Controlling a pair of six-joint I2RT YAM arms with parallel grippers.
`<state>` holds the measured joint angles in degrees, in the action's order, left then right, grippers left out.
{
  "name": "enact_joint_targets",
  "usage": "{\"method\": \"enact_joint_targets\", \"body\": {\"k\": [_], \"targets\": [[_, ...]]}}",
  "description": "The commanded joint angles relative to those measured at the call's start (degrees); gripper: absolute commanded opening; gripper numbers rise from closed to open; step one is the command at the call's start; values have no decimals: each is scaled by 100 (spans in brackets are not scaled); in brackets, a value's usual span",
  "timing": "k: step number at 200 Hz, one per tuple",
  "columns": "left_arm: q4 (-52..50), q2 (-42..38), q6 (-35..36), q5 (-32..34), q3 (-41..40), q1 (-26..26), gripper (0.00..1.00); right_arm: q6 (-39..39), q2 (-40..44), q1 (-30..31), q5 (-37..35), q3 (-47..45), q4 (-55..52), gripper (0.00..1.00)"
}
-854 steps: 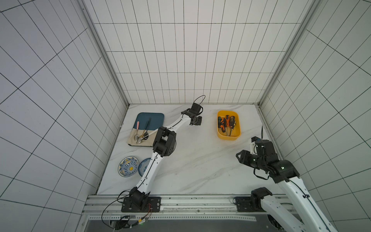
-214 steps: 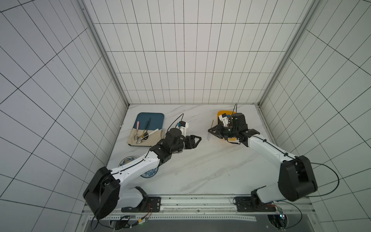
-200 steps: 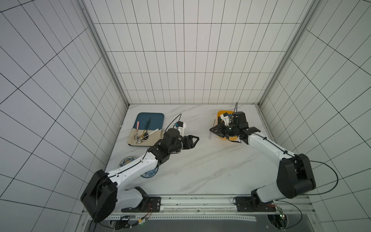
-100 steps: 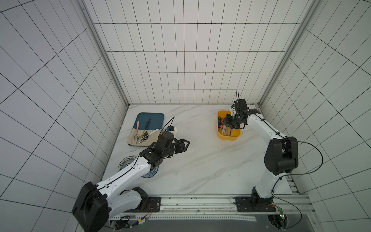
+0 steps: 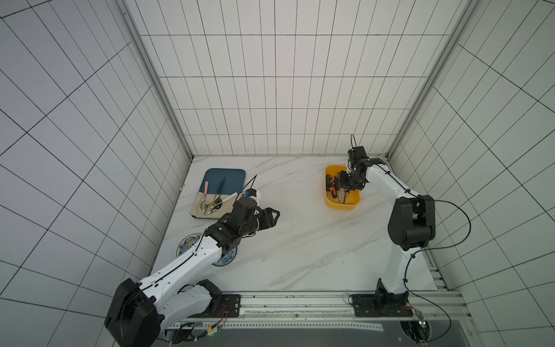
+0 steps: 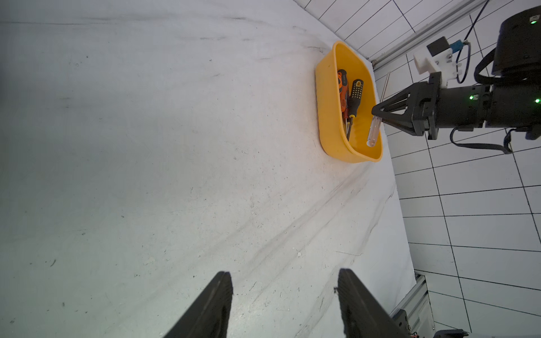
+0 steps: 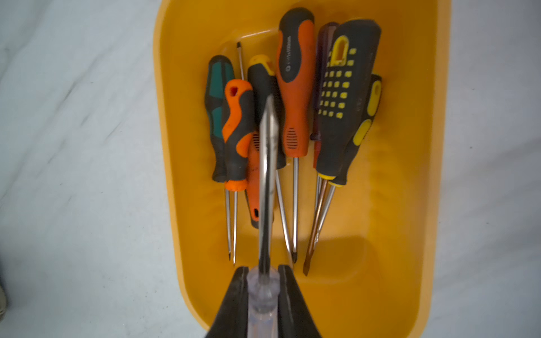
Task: Put the screwdriver on the desktop into the storage box
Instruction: Place the screwdriver in the storage box.
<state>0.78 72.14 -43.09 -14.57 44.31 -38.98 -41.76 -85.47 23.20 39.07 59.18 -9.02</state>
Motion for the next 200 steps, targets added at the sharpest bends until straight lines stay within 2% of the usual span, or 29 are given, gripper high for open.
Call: {"method": "enact_joint_targets", "body": {"k": [1,30,107,138,200], "targets": [[-579,-335,-6,264,-195,136,61,724,-234,-213,-521,705,-1169,10],[-960,-641,-59,396,-320,234,61,1409,-771,-419,-1347,1565,-2281,10],[-1851,-1029,-78,648,-274,425,61,2305,-2202,-865,-3315,3325,-3778,10],[-1927,-1165,-118,665,-348,494,61,2450,-2693,-1004,-3684,3795,-3969,10],[-2103,-1285,-191,613,-406,558,61,2619,-3530,-1121,-3889,4577,-4064,11]]}}
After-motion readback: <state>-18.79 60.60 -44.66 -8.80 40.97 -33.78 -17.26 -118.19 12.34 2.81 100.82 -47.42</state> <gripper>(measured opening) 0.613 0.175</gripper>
